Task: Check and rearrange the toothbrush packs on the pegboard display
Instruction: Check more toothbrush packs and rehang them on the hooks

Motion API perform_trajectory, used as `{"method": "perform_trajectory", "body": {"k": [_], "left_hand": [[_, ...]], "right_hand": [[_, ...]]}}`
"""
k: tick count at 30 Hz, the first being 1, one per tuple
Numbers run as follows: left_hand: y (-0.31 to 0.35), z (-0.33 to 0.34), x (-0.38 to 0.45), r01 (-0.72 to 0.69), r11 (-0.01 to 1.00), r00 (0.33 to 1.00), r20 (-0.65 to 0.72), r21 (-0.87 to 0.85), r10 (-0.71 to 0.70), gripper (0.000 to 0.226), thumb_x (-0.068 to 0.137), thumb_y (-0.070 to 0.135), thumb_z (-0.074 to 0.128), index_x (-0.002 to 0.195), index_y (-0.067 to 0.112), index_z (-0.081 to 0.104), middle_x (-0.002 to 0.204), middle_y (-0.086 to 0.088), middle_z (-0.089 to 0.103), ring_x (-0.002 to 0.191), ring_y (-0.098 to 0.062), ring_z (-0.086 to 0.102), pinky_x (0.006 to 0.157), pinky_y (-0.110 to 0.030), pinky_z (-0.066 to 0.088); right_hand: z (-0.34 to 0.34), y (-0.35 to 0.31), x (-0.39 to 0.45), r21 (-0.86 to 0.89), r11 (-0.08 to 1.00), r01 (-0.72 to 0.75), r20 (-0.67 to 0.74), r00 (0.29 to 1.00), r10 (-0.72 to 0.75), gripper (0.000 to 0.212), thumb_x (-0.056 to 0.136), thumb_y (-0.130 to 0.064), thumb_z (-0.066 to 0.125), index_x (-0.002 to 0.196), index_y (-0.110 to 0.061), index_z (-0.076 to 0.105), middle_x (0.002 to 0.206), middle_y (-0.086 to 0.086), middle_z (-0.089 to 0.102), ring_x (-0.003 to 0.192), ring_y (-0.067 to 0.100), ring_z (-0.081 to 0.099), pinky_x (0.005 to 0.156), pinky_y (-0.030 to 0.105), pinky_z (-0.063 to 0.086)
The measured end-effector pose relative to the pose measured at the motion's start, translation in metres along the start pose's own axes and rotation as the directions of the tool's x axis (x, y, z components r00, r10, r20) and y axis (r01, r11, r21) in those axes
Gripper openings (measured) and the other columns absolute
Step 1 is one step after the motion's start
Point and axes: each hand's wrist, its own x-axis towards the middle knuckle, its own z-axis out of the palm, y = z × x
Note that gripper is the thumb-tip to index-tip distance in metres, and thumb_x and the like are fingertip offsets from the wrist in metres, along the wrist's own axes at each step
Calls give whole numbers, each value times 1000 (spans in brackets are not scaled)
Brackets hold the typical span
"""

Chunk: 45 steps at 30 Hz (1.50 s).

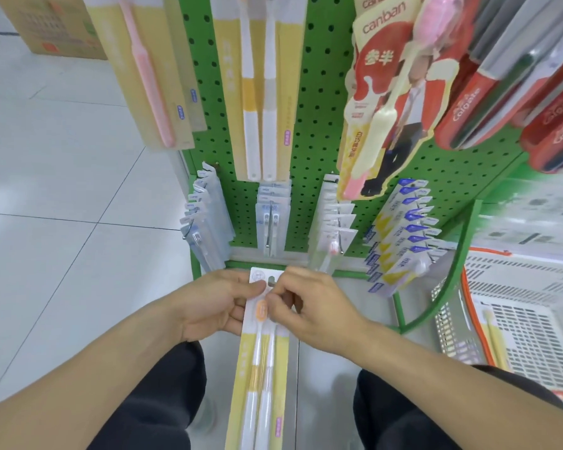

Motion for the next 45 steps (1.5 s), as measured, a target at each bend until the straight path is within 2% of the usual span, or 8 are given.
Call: {"method": "perform_trajectory", "body": {"k": [5, 11, 20, 27, 32, 38, 42, 45], "left_hand": [[-4, 3, 0, -33, 998, 998, -46, -46, 31, 29, 102, 18, 52, 118, 1, 70, 109, -22, 74, 89, -31, 74, 81, -42, 62], [-8, 7, 1, -75, 993, 988, -141, -94, 62, 28, 104, 20, 50, 117, 4, 70, 108, -19, 75, 89, -29, 73, 79, -40, 62], [-7, 28, 7, -113, 989, 991, -63, 96, 120, 41, 101, 45, 50, 115, 13, 73, 104, -12, 76, 95, -31, 73, 89, -48, 59], [-7, 30, 7, -165, 986, 977, -136, 13, 165, 32, 108, 22, 42, 116, 7, 69, 103, -16, 76, 93, -32, 74, 87, -46, 60], [-7, 31, 7, -216, 954, 962, -119, 208, 244, 23, 102, 7, 51, 115, 15, 69, 92, -5, 77, 79, -15, 73, 69, -24, 56], [-11, 26, 6, -233, 928, 945, -158, 290, 287, 15, 101, 11, 58, 111, 13, 68, 81, 4, 76, 72, -8, 72, 63, -16, 51], [-13, 25, 8, -228, 950, 941, -204, 211, 271, 19, 99, 11, 60, 117, 13, 65, 101, -8, 78, 91, -26, 75, 76, -38, 62], [-10, 23, 9, -226, 965, 929, -268, 130, 254, 20, 98, 4, 59, 116, 9, 66, 98, -8, 78, 85, -27, 76, 65, -34, 61]], "right_hand": [[-2, 2, 0, 27, 999, 33, -36, 999, -32, 12, 87, -32, 72, 91, -21, 75, 80, -13, 52, 68, 0, 53, 65, 12, 41], [-6, 8, -3, 57, 998, 41, 83, 995, -46, 42, 78, -34, 86, 113, -21, 69, 89, -15, 49, 78, -1, 52, 72, 6, 37], [-22, 22, 0, 220, 959, -179, -1, 983, 184, 34, 67, -19, 93, 91, -19, 70, 70, -4, 56, 63, 10, 53, 57, 27, 49], [-20, 31, -1, -32, 998, -55, 74, 996, 57, 40, 93, -38, 68, 130, -27, 60, 81, -9, 57, 72, 6, 53, 71, 31, 51], [-12, 33, 3, -24, 986, -166, -21, 986, 165, 34, 101, -32, 58, 132, -18, 57, 73, -9, 56, 69, 4, 49, 68, 29, 40], [-12, 30, 8, 88, 949, -303, -111, 944, 312, 41, 86, -39, 78, 112, -20, 53, 74, -6, 60, 64, 5, 56, 61, 18, 44], [-9, 27, 9, 257, 782, -568, 125, 822, 556, 48, 79, -43, 83, 102, -18, 50, 82, 3, 66, 67, 20, 69, 67, 39, 61], [-5, 24, 9, 414, 620, -666, 365, 746, 558, 40, 84, -33, 80, 102, -5, 58, 77, 5, 67, 66, 23, 70, 71, 52, 63]]}}
